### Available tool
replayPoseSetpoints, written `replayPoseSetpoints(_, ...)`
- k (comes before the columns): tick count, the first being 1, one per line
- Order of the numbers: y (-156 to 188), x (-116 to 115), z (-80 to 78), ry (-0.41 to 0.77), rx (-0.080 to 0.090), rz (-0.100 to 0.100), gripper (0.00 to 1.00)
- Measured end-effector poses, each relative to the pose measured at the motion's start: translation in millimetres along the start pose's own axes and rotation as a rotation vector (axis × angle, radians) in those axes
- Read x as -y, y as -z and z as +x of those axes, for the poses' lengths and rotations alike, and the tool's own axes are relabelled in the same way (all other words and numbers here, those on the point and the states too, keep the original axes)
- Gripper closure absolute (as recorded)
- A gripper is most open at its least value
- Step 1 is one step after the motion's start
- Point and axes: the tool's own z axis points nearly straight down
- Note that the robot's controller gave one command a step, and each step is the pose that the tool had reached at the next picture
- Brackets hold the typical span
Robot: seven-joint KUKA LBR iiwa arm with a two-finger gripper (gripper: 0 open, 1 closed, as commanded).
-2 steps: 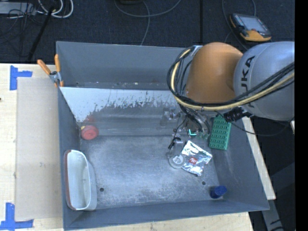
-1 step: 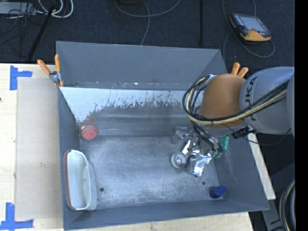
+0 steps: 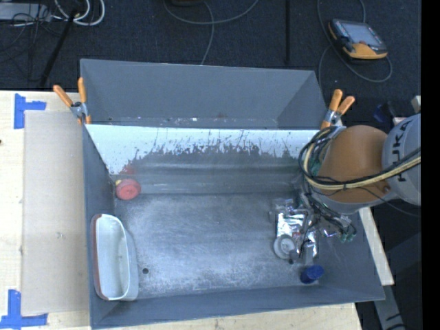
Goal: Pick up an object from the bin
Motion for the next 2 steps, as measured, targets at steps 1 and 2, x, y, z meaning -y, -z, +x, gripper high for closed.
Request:
replayPoseSetpoints(1, 2, 0, -1.3, -0.001, 0.001, -0.001, 1.0)
replayPoseSetpoints(2, 176, -11, 45.5, 0.003, 0.009, 0.003, 1.0)
